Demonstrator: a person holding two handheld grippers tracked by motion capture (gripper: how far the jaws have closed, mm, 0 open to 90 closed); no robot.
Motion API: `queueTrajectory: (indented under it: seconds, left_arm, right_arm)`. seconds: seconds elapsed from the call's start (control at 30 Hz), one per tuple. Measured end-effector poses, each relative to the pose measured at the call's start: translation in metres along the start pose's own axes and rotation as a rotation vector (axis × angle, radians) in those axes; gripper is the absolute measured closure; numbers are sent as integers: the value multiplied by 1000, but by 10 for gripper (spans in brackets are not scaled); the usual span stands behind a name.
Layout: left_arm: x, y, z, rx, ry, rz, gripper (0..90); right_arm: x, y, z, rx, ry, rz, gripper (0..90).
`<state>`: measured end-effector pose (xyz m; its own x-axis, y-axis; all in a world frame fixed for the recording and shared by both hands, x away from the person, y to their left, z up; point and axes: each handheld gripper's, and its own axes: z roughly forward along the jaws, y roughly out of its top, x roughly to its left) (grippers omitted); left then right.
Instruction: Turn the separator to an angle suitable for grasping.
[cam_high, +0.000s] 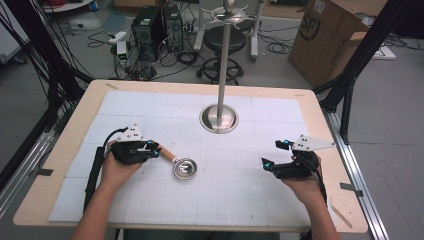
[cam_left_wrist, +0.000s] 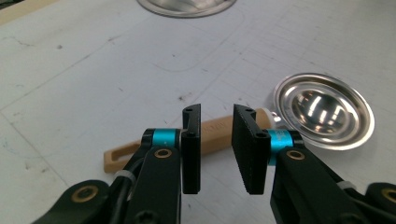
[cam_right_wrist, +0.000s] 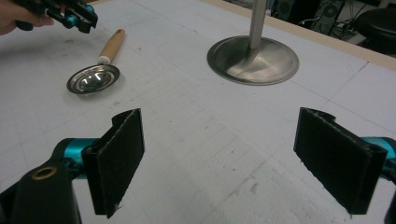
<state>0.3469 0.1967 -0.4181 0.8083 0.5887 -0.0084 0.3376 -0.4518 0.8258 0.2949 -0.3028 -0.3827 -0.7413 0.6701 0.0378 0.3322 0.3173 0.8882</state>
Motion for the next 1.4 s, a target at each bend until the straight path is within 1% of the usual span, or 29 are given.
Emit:
queueTrajectory:
  seconds: [0.07, 0.1, 0.17, 0.2, 0.23, 0.27, 0.3, 0.33, 0.37, 0.43, 0.53, 0.6, 0.63, 0.7, 0.9, 0.97, 1.0, 1.1, 1.3, 1.4]
  left_arm:
    - [2, 2, 7, -5, 9, -1, 799]
    - [4, 3, 9, 0, 10, -2, 799]
    - [8, 4, 17, 34, 19, -6, 839]
    - [11, 4, 21, 50, 21, -11, 848]
    - [13, 4, 23, 63, 28, -7, 849]
    - [15, 4, 27, 68, 41, -11, 863]
    - [16, 4, 28, 68, 45, -14, 863]
    - [20, 3, 31, 79, 58, -20, 873]
    - [20, 3, 31, 79, 58, -20, 880]
    - [24, 1, 34, 97, 65, -27, 884]
    - [28, -1, 35, 93, 78, -44, 886]
    - [30, 0, 35, 85, 72, -51, 885]
    - [29, 0, 35, 87, 75, -51, 885]
    - [29, 0, 37, 105, 82, -34, 885]
    - [31, 0, 35, 106, 81, -31, 885]
    - [33, -1, 33, 104, 81, -41, 885]
    - [35, -3, 31, 97, 87, -53, 885]
    - [36, -3, 30, 94, 85, -63, 885]
    - [37, -3, 34, 99, 89, -45, 885]
    - [37, -4, 38, 118, 95, -40, 885]
  right_arm:
    - [-2, -1, -2, -2, -7, 3, 153]
    - [-2, -1, -2, -2, -7, 3, 153]
    - [-3, -1, -4, -7, -12, 6, 153]
    - [-3, -2, -5, -5, -14, 8, 153]
    - [-4, -2, -5, -6, -15, 6, 153]
    - [-5, -3, -5, -4, -18, 13, 153]
    - [-5, -3, -5, -4, -18, 13, 153]
    - [-7, -4, -5, -2, -17, 12, 153]
    - [-7, -4, -5, -2, -17, 12, 153]
    - [-7, -5, -4, 1, -18, 21, 153]
    - [-7, -5, -4, 2, -18, 16, 153]
    - [-7, -5, -4, -1, -17, 11, 153]
    - [-8, -5, -4, 0, -18, 10, 153]
    - [-8, -5, -5, -5, -18, 15, 153]
    - [-8, -5, -5, 0, -19, 13, 153]
    - [-9, -5, -5, 2, -18, 10, 153]
    - [-8, -5, -5, 3, -21, 9, 153]
    - [-8, -5, -4, 1, -20, 12, 153]
    - [-8, -5, -3, 10, -19, 10, 153]
    - [-7, -5, -3, 13, -22, 6, 153]
